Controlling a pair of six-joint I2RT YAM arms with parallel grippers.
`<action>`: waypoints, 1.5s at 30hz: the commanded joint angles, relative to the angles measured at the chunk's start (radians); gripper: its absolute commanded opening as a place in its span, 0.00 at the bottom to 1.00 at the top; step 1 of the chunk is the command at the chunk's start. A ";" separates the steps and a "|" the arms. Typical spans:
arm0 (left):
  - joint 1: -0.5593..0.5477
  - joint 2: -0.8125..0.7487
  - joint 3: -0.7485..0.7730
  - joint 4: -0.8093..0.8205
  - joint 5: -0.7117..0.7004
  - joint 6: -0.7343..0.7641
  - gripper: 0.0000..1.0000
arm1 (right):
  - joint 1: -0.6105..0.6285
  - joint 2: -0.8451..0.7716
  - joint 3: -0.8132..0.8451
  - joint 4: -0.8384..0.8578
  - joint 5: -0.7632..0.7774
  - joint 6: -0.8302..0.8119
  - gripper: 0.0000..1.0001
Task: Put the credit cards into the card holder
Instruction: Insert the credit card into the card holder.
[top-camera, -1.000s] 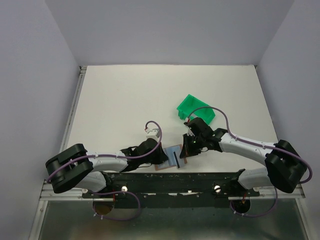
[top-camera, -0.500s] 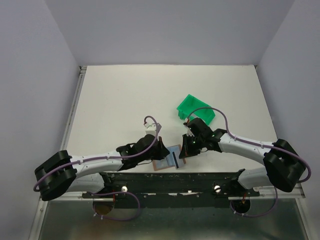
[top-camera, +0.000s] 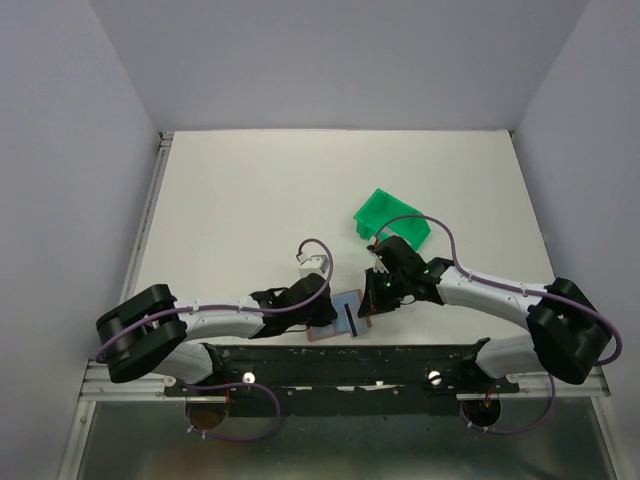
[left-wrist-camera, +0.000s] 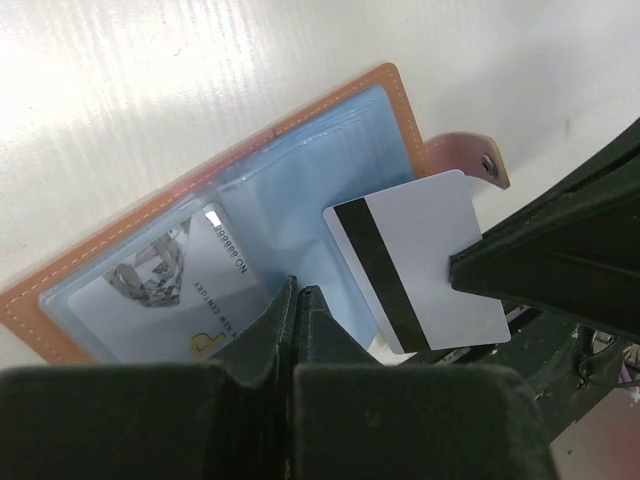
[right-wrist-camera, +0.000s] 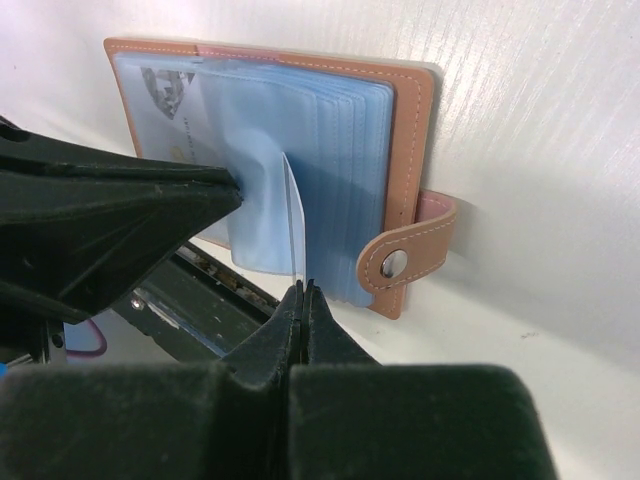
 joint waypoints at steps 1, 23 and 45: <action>-0.005 -0.013 -0.013 -0.071 -0.052 -0.017 0.00 | 0.004 -0.005 -0.023 -0.009 0.012 -0.007 0.00; -0.008 0.050 0.002 -0.061 -0.019 -0.003 0.00 | 0.003 -0.145 0.023 -0.129 0.098 0.001 0.00; -0.011 0.055 -0.004 -0.056 -0.019 -0.013 0.00 | 0.003 -0.067 -0.015 -0.044 0.038 0.007 0.00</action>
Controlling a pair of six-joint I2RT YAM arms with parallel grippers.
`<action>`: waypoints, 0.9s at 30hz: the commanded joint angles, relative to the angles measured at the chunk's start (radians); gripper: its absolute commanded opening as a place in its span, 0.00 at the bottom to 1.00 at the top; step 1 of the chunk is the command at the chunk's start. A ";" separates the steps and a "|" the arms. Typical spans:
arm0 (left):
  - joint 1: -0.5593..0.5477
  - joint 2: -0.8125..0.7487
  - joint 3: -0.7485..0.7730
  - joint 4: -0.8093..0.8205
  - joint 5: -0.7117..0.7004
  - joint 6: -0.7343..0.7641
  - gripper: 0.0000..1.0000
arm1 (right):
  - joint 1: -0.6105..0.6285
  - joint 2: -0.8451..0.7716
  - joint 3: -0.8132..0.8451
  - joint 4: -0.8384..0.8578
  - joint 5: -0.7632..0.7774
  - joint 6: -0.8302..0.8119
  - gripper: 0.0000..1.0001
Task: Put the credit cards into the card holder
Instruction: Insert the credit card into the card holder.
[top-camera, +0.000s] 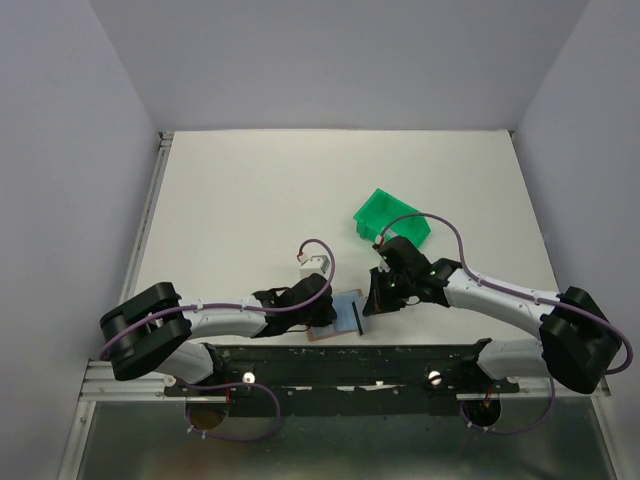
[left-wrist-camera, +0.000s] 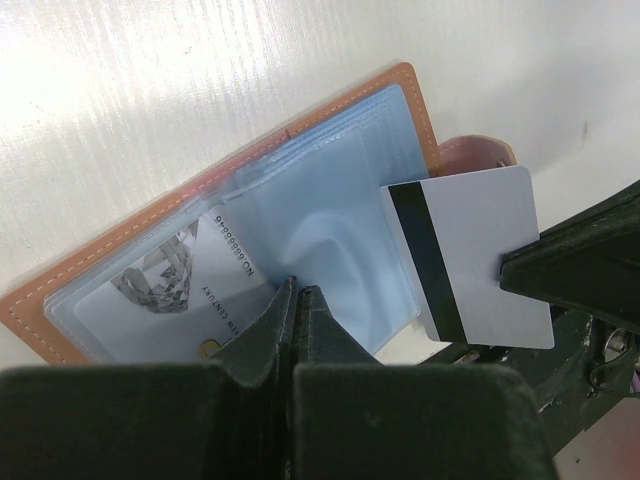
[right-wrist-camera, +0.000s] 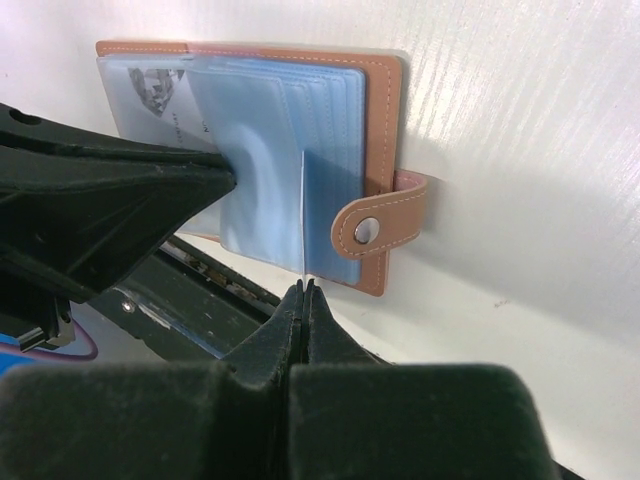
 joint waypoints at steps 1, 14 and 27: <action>-0.008 0.034 -0.009 -0.043 -0.006 -0.001 0.00 | 0.001 -0.009 -0.016 0.013 -0.008 0.009 0.00; -0.011 0.032 -0.011 -0.040 -0.006 -0.002 0.00 | 0.001 -0.049 -0.002 -0.016 0.010 0.008 0.00; -0.011 0.037 -0.012 -0.042 -0.006 -0.005 0.00 | 0.001 0.036 -0.028 0.039 -0.006 0.017 0.00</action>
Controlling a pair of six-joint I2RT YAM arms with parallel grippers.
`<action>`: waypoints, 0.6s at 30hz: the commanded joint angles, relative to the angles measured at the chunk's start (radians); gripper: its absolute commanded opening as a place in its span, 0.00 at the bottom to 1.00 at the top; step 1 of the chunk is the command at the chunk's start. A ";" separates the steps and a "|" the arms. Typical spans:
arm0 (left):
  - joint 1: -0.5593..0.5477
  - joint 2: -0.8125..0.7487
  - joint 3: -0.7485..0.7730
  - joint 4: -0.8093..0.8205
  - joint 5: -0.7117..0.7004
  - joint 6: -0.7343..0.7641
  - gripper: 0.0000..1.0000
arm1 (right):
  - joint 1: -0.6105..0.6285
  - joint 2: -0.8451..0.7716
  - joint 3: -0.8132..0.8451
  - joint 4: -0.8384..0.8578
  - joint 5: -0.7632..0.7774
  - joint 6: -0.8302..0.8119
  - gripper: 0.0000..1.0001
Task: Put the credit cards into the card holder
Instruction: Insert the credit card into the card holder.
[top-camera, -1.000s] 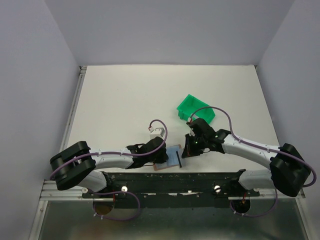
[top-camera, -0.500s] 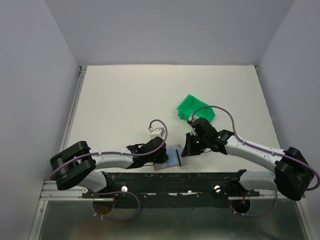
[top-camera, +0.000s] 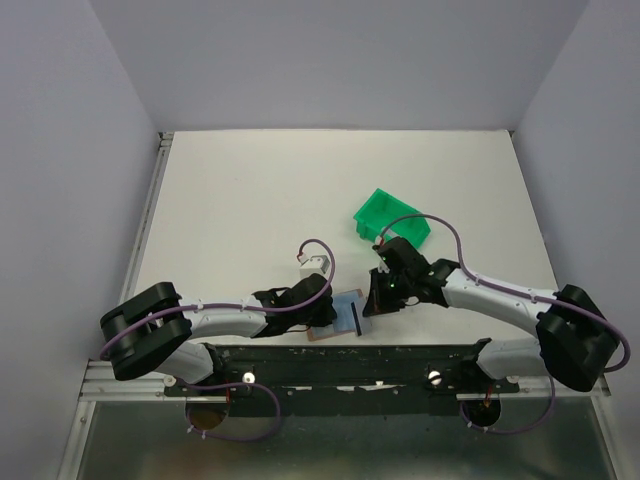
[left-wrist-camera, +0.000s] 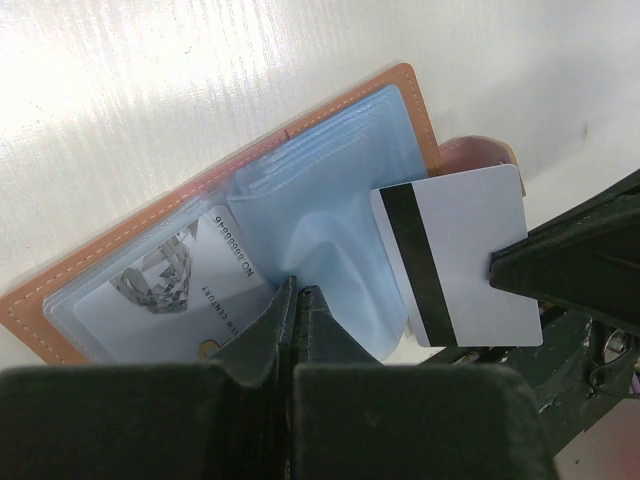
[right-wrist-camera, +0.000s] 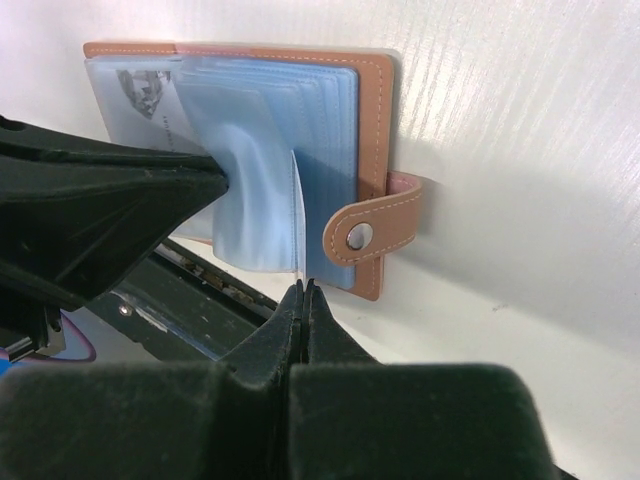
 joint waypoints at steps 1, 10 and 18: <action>-0.011 0.036 -0.012 -0.044 -0.007 0.000 0.00 | 0.001 0.031 -0.023 0.032 -0.011 0.012 0.00; -0.011 0.041 -0.009 -0.044 -0.007 -0.002 0.00 | 0.001 0.060 -0.023 0.075 -0.054 0.015 0.00; -0.009 0.038 -0.005 -0.050 -0.007 0.001 0.00 | 0.001 0.054 -0.034 0.109 -0.067 0.027 0.00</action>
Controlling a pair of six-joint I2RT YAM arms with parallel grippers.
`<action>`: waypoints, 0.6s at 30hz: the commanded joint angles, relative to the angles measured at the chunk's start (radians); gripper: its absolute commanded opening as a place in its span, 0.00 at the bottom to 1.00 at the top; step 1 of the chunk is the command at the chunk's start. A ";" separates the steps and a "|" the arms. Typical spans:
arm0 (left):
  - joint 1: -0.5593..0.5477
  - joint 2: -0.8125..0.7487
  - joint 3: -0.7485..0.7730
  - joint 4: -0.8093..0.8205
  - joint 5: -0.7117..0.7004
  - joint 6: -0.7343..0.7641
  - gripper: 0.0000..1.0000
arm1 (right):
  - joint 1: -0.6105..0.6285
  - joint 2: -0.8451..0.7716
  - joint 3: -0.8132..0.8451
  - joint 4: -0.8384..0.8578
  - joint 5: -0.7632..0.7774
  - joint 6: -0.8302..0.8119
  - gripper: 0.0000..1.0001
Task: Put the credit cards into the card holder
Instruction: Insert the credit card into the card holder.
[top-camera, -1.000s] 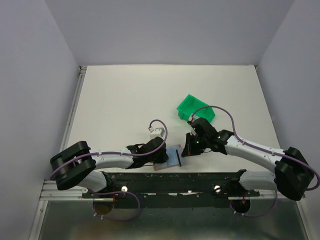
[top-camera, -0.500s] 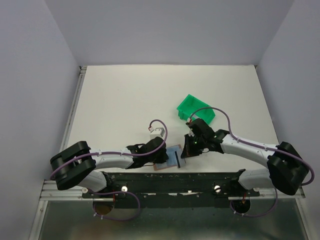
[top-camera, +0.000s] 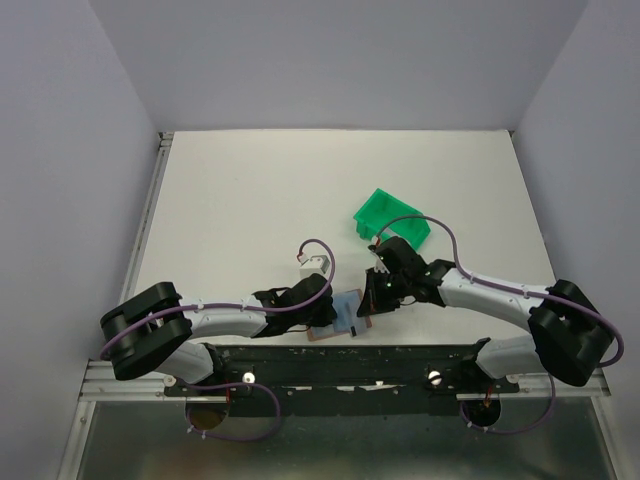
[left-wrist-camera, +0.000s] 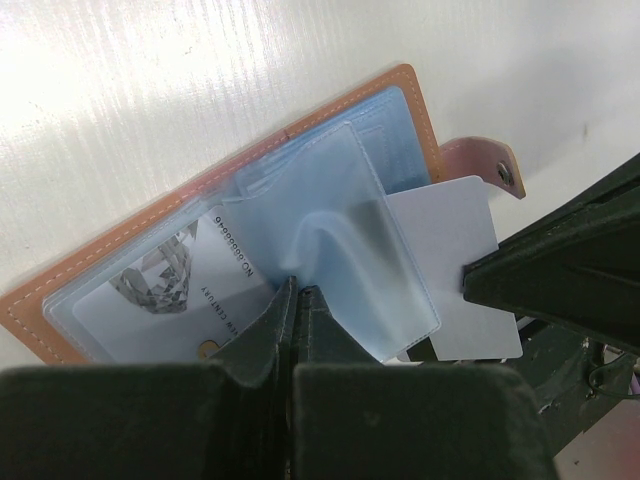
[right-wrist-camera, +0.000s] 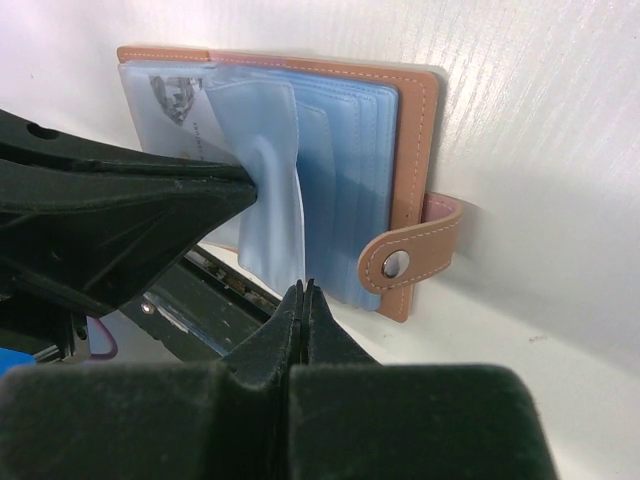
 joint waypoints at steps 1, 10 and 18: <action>-0.011 0.032 -0.004 -0.053 -0.008 0.005 0.00 | 0.000 0.008 -0.027 0.036 -0.016 0.011 0.00; -0.011 -0.015 0.004 -0.082 -0.027 0.005 0.00 | 0.000 -0.054 -0.029 0.046 -0.019 0.010 0.00; -0.011 -0.047 0.018 -0.111 -0.050 0.013 0.00 | 0.001 -0.056 -0.020 0.061 -0.057 0.007 0.00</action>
